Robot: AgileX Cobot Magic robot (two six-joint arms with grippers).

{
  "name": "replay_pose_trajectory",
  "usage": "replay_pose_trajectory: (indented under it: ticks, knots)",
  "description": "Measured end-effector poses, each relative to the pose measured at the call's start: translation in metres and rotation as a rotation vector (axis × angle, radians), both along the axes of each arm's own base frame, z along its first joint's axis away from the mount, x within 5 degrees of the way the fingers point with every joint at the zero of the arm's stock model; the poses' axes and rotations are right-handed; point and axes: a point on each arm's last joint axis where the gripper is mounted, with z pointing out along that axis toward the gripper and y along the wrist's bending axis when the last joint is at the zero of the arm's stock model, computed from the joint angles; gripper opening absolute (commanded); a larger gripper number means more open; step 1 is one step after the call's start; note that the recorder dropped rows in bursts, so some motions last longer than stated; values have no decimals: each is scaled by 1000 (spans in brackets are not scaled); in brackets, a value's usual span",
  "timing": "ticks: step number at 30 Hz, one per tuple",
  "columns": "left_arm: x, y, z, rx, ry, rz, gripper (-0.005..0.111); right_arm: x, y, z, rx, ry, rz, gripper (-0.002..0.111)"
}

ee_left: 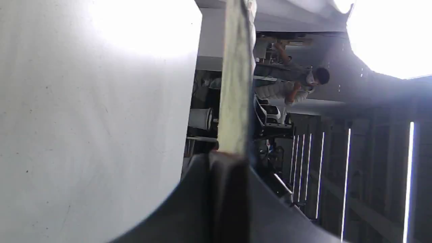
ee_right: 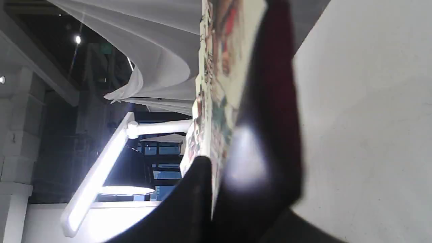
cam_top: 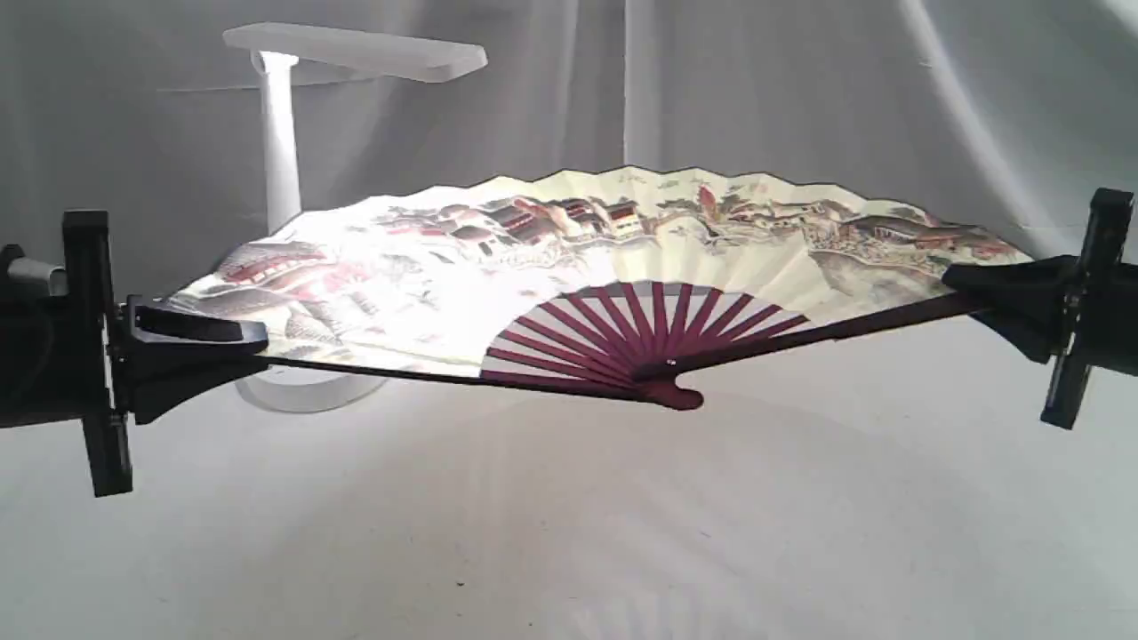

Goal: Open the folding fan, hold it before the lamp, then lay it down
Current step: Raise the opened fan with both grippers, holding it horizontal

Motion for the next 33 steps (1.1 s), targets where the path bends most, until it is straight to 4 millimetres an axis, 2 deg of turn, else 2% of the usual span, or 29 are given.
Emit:
replay_pose_trajectory:
  ticks: [4, 9, 24, 33]
  knots:
    - [-1, 0, 4, -13, -1, 2, 0, -2, 0, 17, -2, -21, -4, 0]
    - [-5, -1, 21, -27, -16, 14, 0, -5, -1, 30, 7, -32, -15, 0]
    - [-20, -4, 58, -24, -25, 46, 0, -5, -1, 39, 44, -8, -27, 0]
    - [-26, -4, 72, -28, -36, 60, 0, -9, 0, 61, 37, -49, -31, 0]
